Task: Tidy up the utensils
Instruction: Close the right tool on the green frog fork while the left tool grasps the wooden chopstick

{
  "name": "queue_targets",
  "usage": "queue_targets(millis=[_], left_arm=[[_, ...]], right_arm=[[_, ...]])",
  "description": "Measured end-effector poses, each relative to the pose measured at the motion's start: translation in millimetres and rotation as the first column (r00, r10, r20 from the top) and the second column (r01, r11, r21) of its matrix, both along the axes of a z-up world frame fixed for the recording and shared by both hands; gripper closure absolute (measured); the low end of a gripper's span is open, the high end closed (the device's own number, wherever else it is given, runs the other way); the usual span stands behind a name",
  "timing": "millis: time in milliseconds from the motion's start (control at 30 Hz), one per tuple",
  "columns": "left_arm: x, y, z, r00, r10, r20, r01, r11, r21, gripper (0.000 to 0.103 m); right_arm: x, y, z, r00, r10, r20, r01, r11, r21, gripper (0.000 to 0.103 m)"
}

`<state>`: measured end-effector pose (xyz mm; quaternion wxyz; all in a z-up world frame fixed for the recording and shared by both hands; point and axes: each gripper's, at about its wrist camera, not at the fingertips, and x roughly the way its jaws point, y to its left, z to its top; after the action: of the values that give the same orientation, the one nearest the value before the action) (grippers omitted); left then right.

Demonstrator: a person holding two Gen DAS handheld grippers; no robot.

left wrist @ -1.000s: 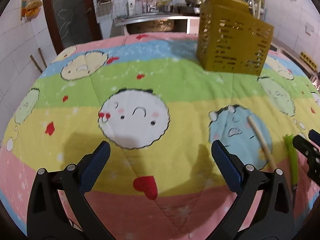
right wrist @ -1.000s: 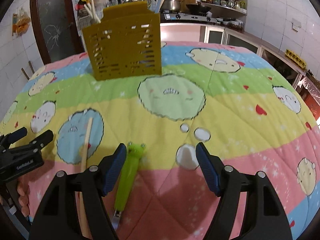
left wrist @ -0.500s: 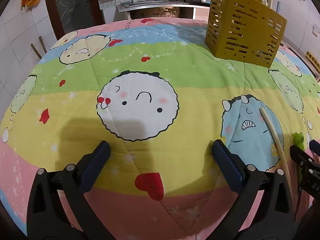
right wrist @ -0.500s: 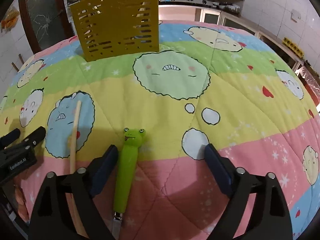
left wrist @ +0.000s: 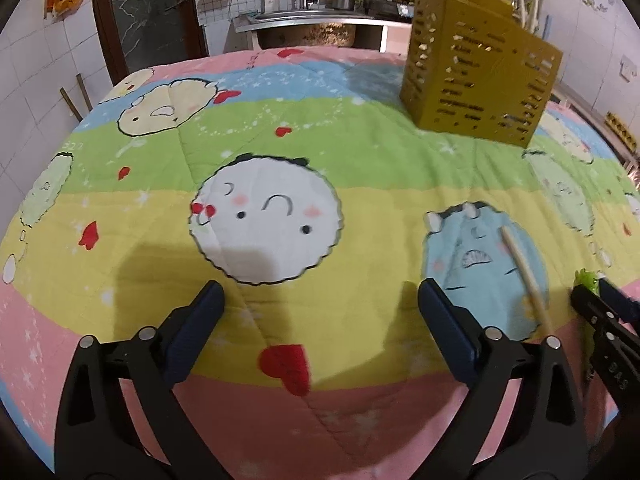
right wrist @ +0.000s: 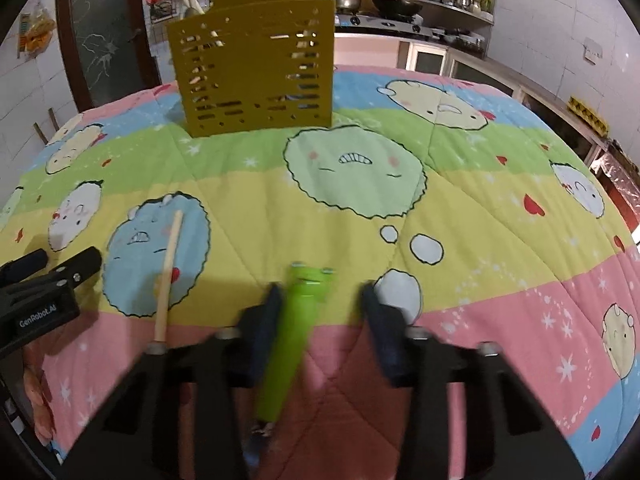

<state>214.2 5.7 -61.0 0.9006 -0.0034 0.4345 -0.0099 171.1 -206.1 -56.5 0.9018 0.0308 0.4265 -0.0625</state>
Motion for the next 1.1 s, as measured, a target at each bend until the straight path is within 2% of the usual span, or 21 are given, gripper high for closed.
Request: queue_targets(millis=[67, 167, 367, 500, 700, 800, 833, 933, 1033, 1100], left_arm=[[-1, -6, 2, 1.0, -0.002, 0.002, 0.002, 1.0, -0.009, 0.012], [0, -17, 6, 1.0, -0.015, 0.0, 0.015, 0.999, -0.03, 0.013], [5, -40, 12, 1.0, -0.016, -0.012, 0.015, 0.998, -0.067, 0.014], [7, -59, 9, 0.999, -0.028, -0.034, 0.025, 0.996, -0.089, 0.014], [11, -82, 8, 0.998, -0.02, -0.057, 0.013, 0.994, -0.11, 0.015], [14, -89, 6, 0.995, -0.017, -0.096, 0.004, 0.991, -0.134, 0.025], [14, -90, 6, 0.995, -0.012, -0.101, -0.003, 0.99, -0.143, 0.025], [16, -94, 3, 0.993, 0.015, -0.12, -0.03, 0.992, -0.121, 0.031], [17, -96, 4, 0.993, 0.019, -0.12, -0.031, 0.994, -0.106, 0.044], [19, -97, 4, 0.993, 0.012, -0.12, -0.024, 0.994, -0.102, 0.059]], right_arm=[[0, -1, 2, 1.0, 0.006, 0.008, -0.006, 1.0, -0.003, 0.078], [1, -9, 3, 0.999, 0.036, 0.006, -0.036, 0.999, 0.015, 0.08], [10, -46, 8, 1.0, 0.026, -0.002, -0.026, 0.999, 0.036, 0.08], [17, -67, 7, 1.0, 0.014, -0.01, -0.014, 1.0, 0.0, 0.08], [23, -90, 2, 1.0, 0.0, -0.016, 0.0, 0.999, 0.033, 0.08], [23, -90, 0, 1.0, -0.006, -0.007, 0.006, 0.999, 0.037, 0.08], [23, -89, 0, 1.0, -0.007, -0.004, 0.007, 0.999, 0.036, 0.08], [22, -90, -1, 1.0, -0.008, -0.002, 0.008, 0.999, 0.045, 0.08], [22, -91, -2, 1.0, -0.011, 0.0, 0.011, 0.998, 0.06, 0.08], [22, -92, -2, 1.0, -0.012, 0.0, 0.012, 0.998, 0.059, 0.08]])
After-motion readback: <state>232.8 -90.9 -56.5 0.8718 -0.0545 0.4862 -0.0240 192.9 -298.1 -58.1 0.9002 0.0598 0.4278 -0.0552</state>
